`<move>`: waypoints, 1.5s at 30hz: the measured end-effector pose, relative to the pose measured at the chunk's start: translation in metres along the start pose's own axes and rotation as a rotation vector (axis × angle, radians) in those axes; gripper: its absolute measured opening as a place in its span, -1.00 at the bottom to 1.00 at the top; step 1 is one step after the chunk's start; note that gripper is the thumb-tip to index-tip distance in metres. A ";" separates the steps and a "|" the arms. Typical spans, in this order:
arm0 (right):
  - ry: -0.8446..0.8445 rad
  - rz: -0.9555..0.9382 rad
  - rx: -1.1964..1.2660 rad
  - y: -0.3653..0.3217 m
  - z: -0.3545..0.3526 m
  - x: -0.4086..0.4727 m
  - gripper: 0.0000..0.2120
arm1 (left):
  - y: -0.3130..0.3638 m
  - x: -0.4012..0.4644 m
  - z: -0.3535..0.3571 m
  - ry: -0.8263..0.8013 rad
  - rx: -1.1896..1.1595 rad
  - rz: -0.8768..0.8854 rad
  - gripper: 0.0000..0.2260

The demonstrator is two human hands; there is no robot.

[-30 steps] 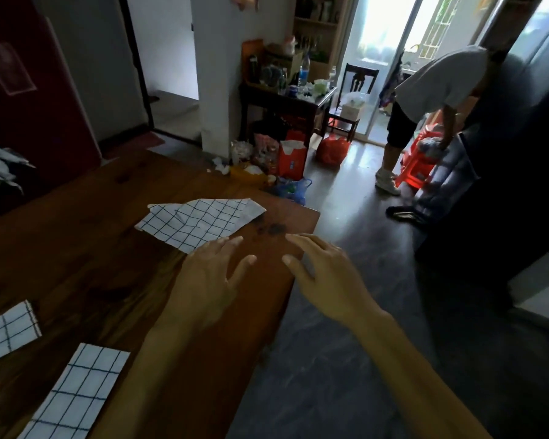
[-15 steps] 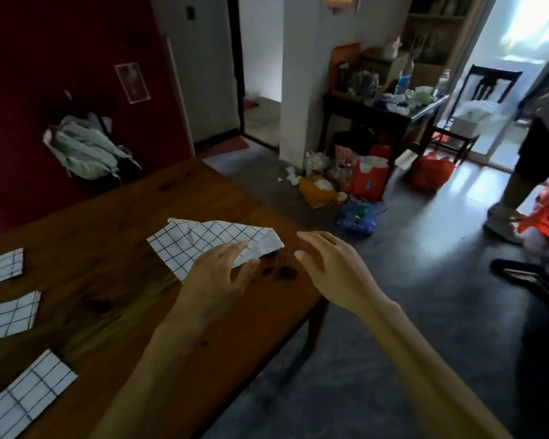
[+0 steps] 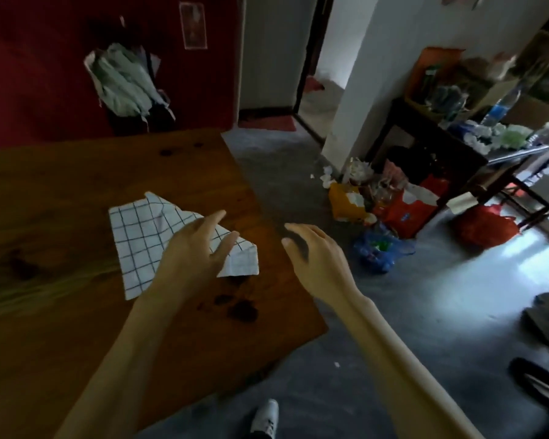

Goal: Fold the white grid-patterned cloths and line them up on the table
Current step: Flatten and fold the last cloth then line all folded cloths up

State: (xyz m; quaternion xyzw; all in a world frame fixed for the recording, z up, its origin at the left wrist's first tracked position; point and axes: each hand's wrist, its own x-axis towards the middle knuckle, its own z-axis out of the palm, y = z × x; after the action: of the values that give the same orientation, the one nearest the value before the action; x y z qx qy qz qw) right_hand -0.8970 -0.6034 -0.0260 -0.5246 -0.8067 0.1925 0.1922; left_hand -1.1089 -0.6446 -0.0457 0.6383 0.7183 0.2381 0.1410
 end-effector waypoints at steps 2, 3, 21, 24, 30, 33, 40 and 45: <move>-0.075 -0.057 -0.014 0.011 0.000 0.030 -0.64 | 0.004 0.022 0.015 0.021 -0.022 -0.040 -0.44; -0.099 -0.090 -0.025 0.016 -0.002 0.046 -0.64 | 0.007 0.032 0.021 0.029 -0.018 -0.059 -0.44; -0.520 -0.507 0.106 0.157 0.028 0.253 -0.61 | 0.067 0.137 0.118 0.188 0.075 -0.683 -0.52; -0.615 -0.593 0.129 0.175 0.024 0.277 -0.61 | 0.097 0.146 0.145 0.202 0.036 -0.806 -0.52; -0.755 -0.801 0.182 0.159 0.032 0.299 -0.63 | 0.124 0.139 0.167 0.325 0.065 -1.020 -0.57; -0.855 -0.872 0.182 0.152 0.052 0.295 -0.63 | 0.116 0.131 0.183 0.318 0.094 -1.068 -0.58; -1.020 -0.851 0.081 0.157 0.124 0.282 -0.64 | 0.067 0.136 0.241 0.176 0.095 -1.153 -0.56; -1.068 -0.815 0.013 0.151 0.169 0.276 -0.65 | 0.025 0.128 0.286 0.111 0.056 -1.155 -0.62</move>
State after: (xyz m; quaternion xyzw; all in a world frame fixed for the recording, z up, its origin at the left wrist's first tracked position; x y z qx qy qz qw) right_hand -0.9700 -0.3111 -0.2174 -0.0095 -0.9234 0.3425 -0.1729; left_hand -0.9616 -0.4710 -0.2616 0.1331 0.9624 0.1366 0.1932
